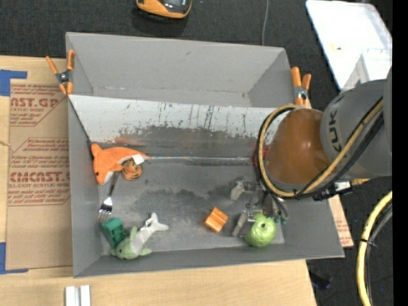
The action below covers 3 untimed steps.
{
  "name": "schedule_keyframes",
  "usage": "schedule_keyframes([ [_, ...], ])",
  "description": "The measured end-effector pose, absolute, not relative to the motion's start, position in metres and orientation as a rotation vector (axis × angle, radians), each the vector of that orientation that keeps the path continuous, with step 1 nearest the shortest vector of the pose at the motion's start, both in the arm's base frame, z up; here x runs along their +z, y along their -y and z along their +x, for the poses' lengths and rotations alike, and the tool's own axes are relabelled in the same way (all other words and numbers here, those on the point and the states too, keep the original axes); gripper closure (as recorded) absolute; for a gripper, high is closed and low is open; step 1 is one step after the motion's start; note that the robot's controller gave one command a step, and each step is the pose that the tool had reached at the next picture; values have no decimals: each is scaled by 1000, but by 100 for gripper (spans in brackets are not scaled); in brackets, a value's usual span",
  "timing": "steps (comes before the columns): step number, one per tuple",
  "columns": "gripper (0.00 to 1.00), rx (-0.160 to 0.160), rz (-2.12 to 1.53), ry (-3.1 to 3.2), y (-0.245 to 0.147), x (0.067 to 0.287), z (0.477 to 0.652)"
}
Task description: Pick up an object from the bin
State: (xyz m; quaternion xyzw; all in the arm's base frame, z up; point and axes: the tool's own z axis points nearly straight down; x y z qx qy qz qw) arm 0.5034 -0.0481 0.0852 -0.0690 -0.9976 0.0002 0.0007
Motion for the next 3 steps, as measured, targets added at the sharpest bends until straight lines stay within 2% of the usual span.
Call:
schedule_keyframes([
  [1,0,-1,-63,3140,90,75,495],
  [2,0,-3,-56,3142,127,72,488],
  [3,100,-3,-158,3136,134,70,486],
])
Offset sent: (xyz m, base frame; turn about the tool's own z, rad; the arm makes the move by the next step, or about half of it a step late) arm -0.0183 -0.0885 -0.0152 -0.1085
